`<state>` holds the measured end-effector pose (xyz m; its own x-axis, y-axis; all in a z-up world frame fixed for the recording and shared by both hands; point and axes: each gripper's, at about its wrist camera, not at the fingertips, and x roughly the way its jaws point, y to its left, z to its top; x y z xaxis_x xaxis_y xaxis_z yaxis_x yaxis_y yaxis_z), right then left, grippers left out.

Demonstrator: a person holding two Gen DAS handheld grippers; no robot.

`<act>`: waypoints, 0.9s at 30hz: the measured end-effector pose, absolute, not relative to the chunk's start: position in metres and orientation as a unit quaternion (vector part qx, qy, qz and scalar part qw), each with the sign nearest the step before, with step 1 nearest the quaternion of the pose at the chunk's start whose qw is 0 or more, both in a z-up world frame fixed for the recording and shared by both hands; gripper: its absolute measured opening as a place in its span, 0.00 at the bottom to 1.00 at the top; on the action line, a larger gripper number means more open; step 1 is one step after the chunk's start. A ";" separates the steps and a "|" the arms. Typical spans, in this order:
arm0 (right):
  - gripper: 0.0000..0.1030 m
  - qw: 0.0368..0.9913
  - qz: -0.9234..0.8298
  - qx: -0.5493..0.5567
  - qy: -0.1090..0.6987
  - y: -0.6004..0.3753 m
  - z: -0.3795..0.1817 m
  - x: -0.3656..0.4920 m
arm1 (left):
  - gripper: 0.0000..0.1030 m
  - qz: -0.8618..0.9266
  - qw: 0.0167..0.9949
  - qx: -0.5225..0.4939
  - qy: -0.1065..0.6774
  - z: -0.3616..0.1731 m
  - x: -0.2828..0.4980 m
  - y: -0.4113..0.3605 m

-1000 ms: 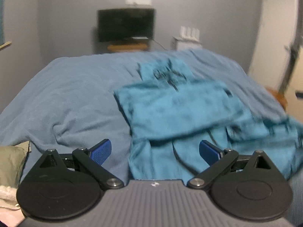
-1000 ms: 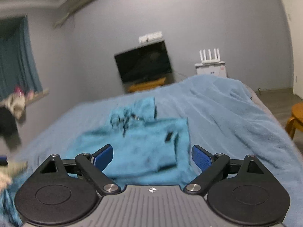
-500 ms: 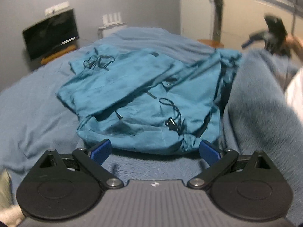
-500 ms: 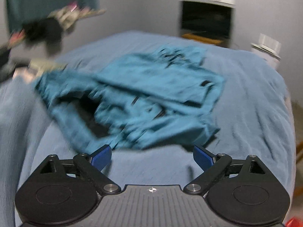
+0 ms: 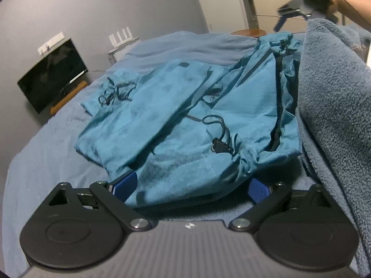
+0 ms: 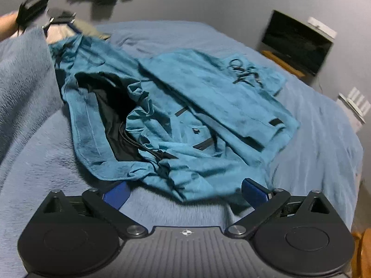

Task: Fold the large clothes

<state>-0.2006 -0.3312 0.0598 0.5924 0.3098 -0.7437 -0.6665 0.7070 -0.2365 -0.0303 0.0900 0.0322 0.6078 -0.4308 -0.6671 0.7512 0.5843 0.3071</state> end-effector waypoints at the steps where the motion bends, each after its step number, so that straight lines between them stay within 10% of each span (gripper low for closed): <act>1: 0.99 0.850 0.291 -0.262 0.352 -0.329 0.058 -0.196 | 0.96 -0.353 0.846 0.298 0.266 0.034 -0.029 0.088; 4: 0.96 0.836 0.313 -0.286 0.348 -0.321 0.057 -0.186 | 0.94 -0.363 0.844 0.300 0.256 0.035 -0.023 0.083; 8: 0.72 0.829 0.346 -0.268 0.349 -0.321 0.056 -0.167 | 0.53 -0.398 0.834 0.234 0.302 0.034 0.003 0.089; 27: 0.25 0.933 0.250 0.053 0.254 -0.392 0.072 -0.067 | 0.19 -0.262 0.925 0.023 0.273 0.037 0.127 0.123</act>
<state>-0.0669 -0.3922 0.0723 0.7454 0.4939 -0.4477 -0.4404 0.8690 0.2255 0.1266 0.1234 0.0371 0.7136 -0.4726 -0.5171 0.4980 0.8614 -0.1001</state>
